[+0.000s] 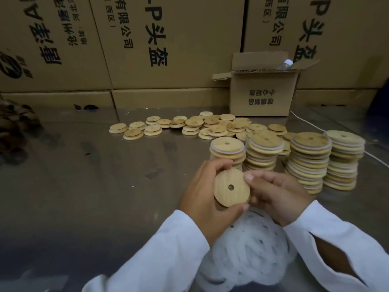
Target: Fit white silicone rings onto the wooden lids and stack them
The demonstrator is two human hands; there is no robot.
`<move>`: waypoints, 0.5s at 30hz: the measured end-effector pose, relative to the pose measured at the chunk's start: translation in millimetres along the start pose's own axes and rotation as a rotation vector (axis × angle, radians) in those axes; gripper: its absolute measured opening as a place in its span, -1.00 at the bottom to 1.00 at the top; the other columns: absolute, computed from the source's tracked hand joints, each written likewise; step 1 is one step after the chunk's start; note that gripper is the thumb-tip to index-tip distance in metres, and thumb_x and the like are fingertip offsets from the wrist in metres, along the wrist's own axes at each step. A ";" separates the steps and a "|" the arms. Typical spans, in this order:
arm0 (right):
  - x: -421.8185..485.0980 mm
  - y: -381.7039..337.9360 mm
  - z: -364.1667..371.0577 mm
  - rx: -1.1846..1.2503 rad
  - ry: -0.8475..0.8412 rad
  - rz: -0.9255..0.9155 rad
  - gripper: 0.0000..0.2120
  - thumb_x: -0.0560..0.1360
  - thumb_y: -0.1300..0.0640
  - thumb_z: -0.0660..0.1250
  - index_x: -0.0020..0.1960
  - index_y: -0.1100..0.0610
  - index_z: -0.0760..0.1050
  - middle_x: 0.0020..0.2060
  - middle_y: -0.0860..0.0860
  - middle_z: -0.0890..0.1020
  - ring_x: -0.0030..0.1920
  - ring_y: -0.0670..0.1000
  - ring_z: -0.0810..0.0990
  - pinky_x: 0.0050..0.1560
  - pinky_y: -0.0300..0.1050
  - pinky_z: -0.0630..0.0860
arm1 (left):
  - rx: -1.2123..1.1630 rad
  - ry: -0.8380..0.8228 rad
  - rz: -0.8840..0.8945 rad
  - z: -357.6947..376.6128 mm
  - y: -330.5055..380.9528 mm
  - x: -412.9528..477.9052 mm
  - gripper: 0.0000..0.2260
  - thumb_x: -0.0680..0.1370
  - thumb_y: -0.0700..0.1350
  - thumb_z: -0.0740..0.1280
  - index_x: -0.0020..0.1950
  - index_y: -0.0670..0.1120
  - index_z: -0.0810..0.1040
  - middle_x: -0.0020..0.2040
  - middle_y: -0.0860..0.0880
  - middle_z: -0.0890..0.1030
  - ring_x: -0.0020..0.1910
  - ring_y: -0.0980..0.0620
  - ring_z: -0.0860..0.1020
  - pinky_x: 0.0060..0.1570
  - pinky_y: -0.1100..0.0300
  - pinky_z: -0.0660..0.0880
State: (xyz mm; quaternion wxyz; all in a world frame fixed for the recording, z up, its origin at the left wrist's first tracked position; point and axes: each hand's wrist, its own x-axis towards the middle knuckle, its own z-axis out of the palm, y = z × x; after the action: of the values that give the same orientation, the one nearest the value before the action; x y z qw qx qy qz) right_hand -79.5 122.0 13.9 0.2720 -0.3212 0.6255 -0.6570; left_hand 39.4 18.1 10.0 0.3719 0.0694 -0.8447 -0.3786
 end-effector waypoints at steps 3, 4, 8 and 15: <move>-1.5 -0.3 2.2 -0.022 -0.029 -0.029 -0.69 0.17 -0.08 0.40 -0.19 0.09 0.66 -0.39 0.20 0.60 -0.32 0.05 0.52 -0.14 0.00 0.49 | -0.302 -0.005 -0.225 2.0 0.5 1.9 -0.32 0.11 0.06 0.52 0.17 0.19 0.34 0.17 0.09 0.46 0.12 0.11 0.51 0.06 0.22 0.48; -1.7 0.0 3.4 -0.031 -0.028 -0.034 -0.79 0.25 -0.01 0.38 -0.21 0.09 0.66 -0.41 0.15 0.61 -0.34 0.03 0.51 -0.17 -0.06 0.50 | -0.389 0.015 -0.297 2.4 -0.6 3.1 -0.30 0.07 0.09 0.51 0.17 0.15 0.35 0.16 0.07 0.48 0.09 0.11 0.54 0.00 0.24 0.50; -0.4 1.4 4.2 -0.029 0.006 -0.038 -0.86 0.46 0.21 0.26 -0.14 0.15 0.60 -0.54 -0.05 0.53 -0.47 -0.12 0.41 -0.26 -0.19 0.39 | -0.698 -0.015 -0.611 0.0 -5.2 7.2 -0.57 0.23 -0.03 0.56 0.03 -0.10 0.56 0.00 -0.14 0.65 0.01 -0.08 0.60 0.06 0.08 0.54; -9.8 -3.6 7.2 -0.603 0.231 -0.255 -0.86 0.34 -0.09 0.29 -0.22 -0.03 0.49 -0.38 -0.08 0.57 -0.31 -0.13 0.51 -0.28 -0.25 0.45 | -0.882 0.056 -0.683 -5.0 -9.7 12.8 -0.74 0.35 -0.11 0.34 -0.05 -0.22 0.61 -0.19 -0.17 0.67 -0.24 -0.03 0.65 -0.24 0.16 0.61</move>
State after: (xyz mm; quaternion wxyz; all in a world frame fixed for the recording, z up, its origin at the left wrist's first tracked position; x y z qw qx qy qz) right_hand -67.6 125.1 16.7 0.0079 -0.3863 0.7730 -0.5032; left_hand 32.0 3.3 12.9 0.2442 0.1869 -0.5255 -0.7932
